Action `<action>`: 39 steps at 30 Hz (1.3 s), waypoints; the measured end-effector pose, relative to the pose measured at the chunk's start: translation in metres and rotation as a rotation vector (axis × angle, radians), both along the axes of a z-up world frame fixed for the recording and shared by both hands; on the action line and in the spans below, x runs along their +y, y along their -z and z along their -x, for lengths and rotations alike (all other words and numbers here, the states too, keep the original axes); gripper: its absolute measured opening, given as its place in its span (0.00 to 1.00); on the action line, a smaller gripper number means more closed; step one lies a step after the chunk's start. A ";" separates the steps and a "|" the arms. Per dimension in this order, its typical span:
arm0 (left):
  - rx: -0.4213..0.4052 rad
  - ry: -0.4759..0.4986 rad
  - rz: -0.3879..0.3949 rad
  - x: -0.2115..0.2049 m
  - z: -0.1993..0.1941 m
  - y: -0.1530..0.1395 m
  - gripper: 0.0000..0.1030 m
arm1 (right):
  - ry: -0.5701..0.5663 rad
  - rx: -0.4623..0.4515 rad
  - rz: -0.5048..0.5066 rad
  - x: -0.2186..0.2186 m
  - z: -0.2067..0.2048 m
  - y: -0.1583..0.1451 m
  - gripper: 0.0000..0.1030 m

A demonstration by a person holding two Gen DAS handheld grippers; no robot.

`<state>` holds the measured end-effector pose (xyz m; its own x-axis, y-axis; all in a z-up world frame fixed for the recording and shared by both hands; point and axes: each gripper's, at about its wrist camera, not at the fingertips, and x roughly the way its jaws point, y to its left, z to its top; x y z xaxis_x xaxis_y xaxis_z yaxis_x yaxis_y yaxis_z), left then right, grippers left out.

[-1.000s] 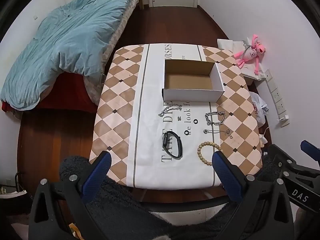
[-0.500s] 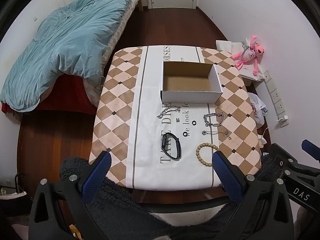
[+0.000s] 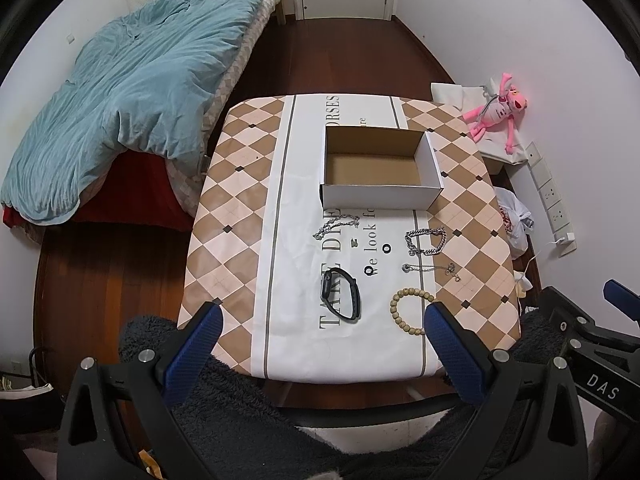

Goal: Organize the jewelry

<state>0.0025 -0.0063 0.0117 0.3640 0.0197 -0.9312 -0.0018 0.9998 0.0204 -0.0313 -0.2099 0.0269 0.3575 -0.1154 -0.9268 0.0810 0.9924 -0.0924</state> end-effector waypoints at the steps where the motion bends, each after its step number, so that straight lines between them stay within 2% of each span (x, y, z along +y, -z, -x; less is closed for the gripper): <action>1: 0.000 0.000 -0.001 0.000 -0.001 0.000 1.00 | 0.002 -0.002 0.000 0.002 0.002 0.001 1.00; 39: -0.011 0.001 0.003 -0.006 -0.006 -0.008 1.00 | 0.001 -0.013 0.005 0.002 0.004 -0.004 1.00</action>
<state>0.0081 -0.0124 0.0199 0.3740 0.0164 -0.9273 -0.0006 0.9998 0.0174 -0.0348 -0.2078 0.0306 0.3696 -0.1205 -0.9213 0.0831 0.9919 -0.0963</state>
